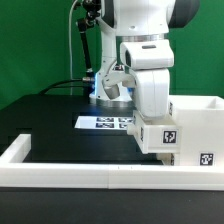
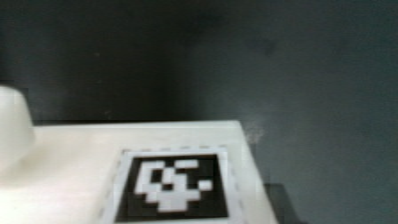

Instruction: Assemble drawer

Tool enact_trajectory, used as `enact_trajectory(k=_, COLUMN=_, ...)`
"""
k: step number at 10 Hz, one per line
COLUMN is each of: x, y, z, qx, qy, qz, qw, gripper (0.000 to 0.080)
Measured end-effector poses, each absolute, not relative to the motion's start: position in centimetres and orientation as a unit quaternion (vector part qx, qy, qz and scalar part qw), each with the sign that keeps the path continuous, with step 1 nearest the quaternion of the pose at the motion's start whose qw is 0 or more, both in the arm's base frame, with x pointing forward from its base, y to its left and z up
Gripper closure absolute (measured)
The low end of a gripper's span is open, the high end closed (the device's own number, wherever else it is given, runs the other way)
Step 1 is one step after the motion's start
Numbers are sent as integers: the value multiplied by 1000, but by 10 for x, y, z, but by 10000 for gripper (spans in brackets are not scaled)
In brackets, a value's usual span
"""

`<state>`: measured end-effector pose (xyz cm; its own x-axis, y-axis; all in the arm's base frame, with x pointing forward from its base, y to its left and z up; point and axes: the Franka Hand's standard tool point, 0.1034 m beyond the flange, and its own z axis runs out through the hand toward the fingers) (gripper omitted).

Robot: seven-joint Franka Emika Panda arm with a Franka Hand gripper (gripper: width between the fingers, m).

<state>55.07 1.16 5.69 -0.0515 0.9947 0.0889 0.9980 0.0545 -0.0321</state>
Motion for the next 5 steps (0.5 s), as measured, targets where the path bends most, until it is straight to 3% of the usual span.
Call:
enact_trajectory(k=1, x=551, y=12, z=57, qx=-687, qy=-725, qz=-19, qw=43, gripper=757)
enact_trajectory(k=2, x=550, y=11, z=57, qx=-687, qy=-725, qz=-19, qw=44, gripper=671)
enact_trajectory(k=3, x=550, y=11, z=56, qx=-688, qy=-724, qz=-19, qw=44, gripper=671)
enact_trajectory(k=5, x=549, y=8, z=58, qx=-689, qy=-723, qz=-18, qw=43, gripper=307)
